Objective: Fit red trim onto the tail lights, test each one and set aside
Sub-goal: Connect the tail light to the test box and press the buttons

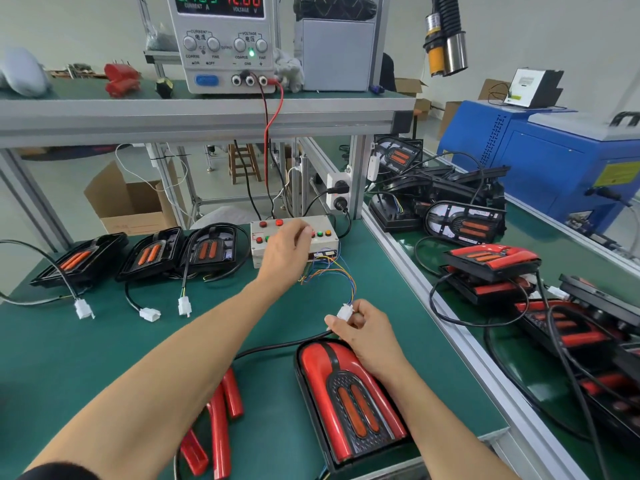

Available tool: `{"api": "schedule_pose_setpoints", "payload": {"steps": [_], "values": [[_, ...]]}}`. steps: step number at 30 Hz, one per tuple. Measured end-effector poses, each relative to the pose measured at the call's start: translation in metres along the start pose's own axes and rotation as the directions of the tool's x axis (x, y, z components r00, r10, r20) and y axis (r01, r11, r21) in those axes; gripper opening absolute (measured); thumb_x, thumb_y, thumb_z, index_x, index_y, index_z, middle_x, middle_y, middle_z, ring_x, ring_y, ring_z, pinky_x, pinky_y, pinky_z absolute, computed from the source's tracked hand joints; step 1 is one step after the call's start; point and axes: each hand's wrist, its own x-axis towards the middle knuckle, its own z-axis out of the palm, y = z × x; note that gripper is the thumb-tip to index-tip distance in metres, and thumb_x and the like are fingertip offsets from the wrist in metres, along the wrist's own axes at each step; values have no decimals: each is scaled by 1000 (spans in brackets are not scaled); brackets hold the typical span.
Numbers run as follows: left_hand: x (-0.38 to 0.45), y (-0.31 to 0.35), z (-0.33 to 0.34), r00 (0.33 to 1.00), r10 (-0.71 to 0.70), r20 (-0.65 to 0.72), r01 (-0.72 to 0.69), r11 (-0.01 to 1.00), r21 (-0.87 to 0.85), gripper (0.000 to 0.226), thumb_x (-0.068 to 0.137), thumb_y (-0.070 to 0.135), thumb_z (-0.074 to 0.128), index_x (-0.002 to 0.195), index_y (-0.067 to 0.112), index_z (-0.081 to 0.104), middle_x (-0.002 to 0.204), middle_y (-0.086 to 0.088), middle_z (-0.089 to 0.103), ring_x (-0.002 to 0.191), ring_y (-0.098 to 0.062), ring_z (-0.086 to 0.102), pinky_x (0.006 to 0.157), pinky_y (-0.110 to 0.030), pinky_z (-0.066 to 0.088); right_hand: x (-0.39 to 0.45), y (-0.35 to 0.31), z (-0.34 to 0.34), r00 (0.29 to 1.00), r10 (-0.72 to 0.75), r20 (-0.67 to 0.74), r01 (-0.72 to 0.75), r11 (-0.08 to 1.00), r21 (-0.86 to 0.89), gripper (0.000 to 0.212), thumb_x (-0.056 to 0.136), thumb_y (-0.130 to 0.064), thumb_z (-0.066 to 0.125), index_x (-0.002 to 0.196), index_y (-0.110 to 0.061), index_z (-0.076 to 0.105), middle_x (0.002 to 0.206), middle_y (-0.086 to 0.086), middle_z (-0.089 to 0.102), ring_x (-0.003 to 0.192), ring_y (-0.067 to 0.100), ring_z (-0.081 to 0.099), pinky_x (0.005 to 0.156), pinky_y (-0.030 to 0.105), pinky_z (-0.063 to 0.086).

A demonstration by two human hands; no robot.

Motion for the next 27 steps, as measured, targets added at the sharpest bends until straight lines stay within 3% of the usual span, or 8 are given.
{"api": "schedule_pose_setpoints", "payload": {"steps": [5,8,11,14,16,19,21,27], "values": [[-32,12,-22,910,380,169,-403,905,137,38,97,43,55,115,13,69,111,2,68,109,-20,57,98,-44,44,1,-1,-1,999,-20,33,17,995,98,30,79,-34,81,88,-15,59,74,-2,59,69,14,48,71,35,43],[-38,26,-31,820,444,360,-543,803,246,51,96,53,56,136,23,62,135,3,61,129,-23,48,112,-55,32,4,-6,-5,998,-60,36,59,997,44,14,91,-18,75,100,-13,66,75,-12,61,71,10,51,72,25,45],[-43,36,-34,762,483,431,-637,678,367,40,98,51,57,133,34,65,157,-7,40,147,-31,31,121,-66,7,4,-19,-6,986,-160,40,163,984,-78,7,97,-24,67,104,-26,68,70,-16,50,67,5,44,66,18,40],[-47,42,-36,706,546,452,-708,547,446,32,98,42,58,128,37,66,167,-14,20,154,-40,16,119,-71,7,2,-36,-5,967,-246,69,254,950,-179,12,102,-40,56,111,-39,64,70,-15,50,59,3,38,58,15,39],[-47,43,-40,688,550,474,-726,512,459,33,100,35,56,132,35,63,165,-10,29,154,-37,18,118,-72,8,2,-43,-2,962,-257,88,271,930,-247,18,103,-48,51,116,-42,61,68,-16,54,55,2,39,56,15,39],[-46,42,-48,729,428,534,-671,599,437,33,107,31,44,135,24,61,128,0,60,141,-22,42,120,-68,-3,3,-48,5,973,-227,26,227,944,-241,29,101,-34,60,126,-40,49,70,-24,59,62,-3,52,61,13,42],[-45,40,-51,782,348,517,-588,688,425,32,108,31,40,125,19,64,109,0,58,123,-21,47,121,-63,1,2,-50,9,981,-182,-70,165,966,-199,39,96,-29,68,130,-36,50,71,-19,64,64,-4,57,64,15,42],[-43,37,-57,840,239,487,-420,854,306,22,108,22,41,98,12,57,96,-3,55,100,-21,42,120,-55,15,-5,-64,25,934,-336,-123,231,830,-508,15,102,-34,54,102,-22,62,86,-7,64,80,17,58,70,36,40]]}}
